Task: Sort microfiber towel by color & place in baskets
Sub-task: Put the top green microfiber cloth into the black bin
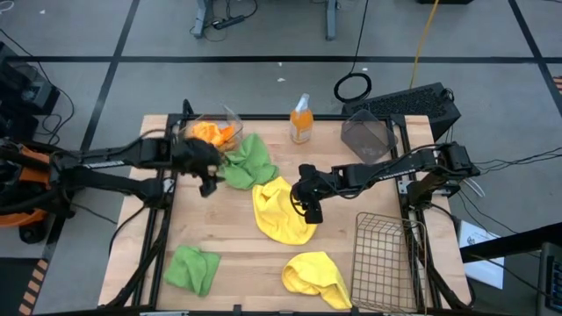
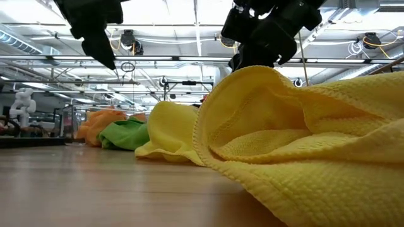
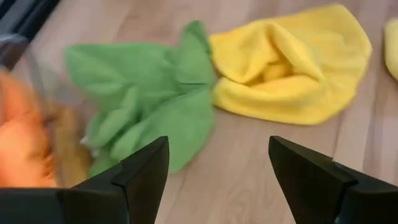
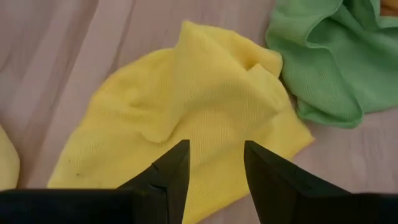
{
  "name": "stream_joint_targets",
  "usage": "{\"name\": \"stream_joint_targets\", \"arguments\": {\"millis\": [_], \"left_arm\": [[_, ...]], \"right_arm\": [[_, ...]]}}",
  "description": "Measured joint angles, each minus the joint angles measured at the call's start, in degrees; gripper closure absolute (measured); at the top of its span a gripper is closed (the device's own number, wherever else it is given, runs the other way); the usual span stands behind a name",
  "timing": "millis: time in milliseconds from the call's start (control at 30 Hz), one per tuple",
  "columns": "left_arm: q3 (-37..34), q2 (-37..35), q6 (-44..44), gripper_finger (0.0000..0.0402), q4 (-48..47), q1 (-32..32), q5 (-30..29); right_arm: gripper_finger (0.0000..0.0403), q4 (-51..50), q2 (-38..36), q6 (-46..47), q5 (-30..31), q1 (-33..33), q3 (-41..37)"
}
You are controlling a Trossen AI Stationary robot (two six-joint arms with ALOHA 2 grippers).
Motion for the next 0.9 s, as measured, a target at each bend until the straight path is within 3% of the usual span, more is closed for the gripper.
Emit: {"name": "stream_joint_targets", "arguments": {"millis": [167,333,533,733,900], "left_arm": [[-4.6,2.2,0.1,0.0120,7.2,-8.9,-9.8],[-7.6,7.6,2.7,0.0120,11.4,-11.7,-17.8],[-8.3,17.5,8.0,0.0120,15.9,-11.4,-21.4],[-8.3,26.0,13.4,0.0120,19.7,-8.2,-27.2],[-8.3,30.6,14.0,0.0120,19.8,-2.7,-26.7]], "right_arm": [[0.0259,2.2,0.0,1.7,0.0,1.8,0.0],[0.0259,4.6,0.0,2.2,0.0,4.4,0.0],[0.0259,6.4,0.0,2.2,0.5,7.3,0.0],[0.0259,6.4,0.0,3.9,4.6,9.0,0.0],[0.0259,6.4,0.0,4.1,4.6,9.7,0.0]]}}
